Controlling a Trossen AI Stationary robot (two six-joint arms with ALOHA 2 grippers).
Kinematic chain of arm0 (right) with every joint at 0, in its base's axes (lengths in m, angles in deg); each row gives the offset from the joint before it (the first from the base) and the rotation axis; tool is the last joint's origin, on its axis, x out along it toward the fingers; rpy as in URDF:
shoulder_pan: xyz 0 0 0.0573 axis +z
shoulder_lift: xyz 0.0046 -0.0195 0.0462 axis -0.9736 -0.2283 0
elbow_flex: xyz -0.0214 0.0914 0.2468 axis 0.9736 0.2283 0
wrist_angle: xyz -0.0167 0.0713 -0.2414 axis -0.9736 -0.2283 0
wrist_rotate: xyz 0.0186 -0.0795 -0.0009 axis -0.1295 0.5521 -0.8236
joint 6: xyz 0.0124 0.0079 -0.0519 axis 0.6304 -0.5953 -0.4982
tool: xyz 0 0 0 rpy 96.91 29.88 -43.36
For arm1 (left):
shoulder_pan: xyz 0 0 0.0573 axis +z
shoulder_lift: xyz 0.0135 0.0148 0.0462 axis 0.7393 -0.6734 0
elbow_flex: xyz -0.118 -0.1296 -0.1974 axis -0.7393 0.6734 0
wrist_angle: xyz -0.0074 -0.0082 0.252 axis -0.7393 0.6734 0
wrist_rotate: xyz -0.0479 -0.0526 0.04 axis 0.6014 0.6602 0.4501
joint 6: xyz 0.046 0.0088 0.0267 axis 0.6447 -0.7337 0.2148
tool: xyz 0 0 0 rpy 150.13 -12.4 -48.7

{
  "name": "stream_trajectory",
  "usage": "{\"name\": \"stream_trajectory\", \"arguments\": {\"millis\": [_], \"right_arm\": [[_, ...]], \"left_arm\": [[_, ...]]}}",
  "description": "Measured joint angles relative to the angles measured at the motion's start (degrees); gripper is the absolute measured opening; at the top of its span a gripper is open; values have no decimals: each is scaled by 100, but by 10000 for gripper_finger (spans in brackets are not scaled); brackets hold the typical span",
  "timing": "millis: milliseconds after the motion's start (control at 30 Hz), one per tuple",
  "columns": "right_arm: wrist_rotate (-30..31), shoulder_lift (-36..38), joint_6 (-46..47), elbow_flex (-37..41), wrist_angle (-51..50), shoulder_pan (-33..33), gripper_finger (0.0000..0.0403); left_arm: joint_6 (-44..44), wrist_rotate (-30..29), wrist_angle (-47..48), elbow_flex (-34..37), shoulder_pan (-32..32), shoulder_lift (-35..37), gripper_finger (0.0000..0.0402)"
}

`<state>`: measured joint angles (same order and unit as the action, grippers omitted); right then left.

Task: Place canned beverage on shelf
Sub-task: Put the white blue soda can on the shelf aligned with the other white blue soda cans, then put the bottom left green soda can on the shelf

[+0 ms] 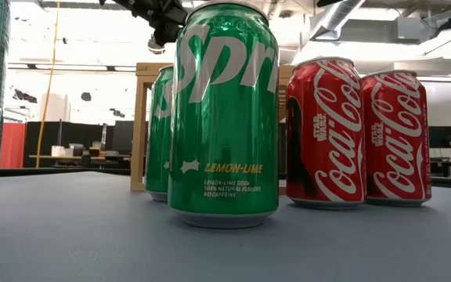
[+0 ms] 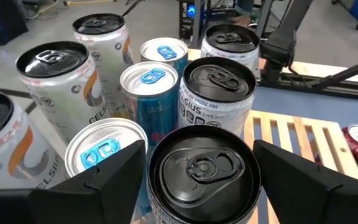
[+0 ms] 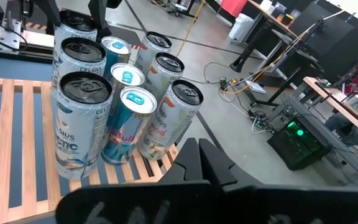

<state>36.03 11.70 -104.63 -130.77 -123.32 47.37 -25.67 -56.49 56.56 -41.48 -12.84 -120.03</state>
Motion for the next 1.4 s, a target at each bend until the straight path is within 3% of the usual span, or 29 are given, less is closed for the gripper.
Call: {"name": "stream_trajectory", "arguments": {"millis": [233, 967, 1233, 1400], "right_arm": [[2, 0, 7, 0, 1, 0, 0], [13, 0, -7, -2, 387, -2, 1], [13, 0, -9, -2, 384, -2, 44], [12, 0, -9, -1, 375, -2, 63]], "left_arm": [[-234, -94, 0, 0, -2, -1, 309], [-278, -140, -246, -15, -20, -1, 341], [-174, -238, -208, -456, -20, -3, 349], [-180, -160, 224, -1133, -81, 29, 348]]}}
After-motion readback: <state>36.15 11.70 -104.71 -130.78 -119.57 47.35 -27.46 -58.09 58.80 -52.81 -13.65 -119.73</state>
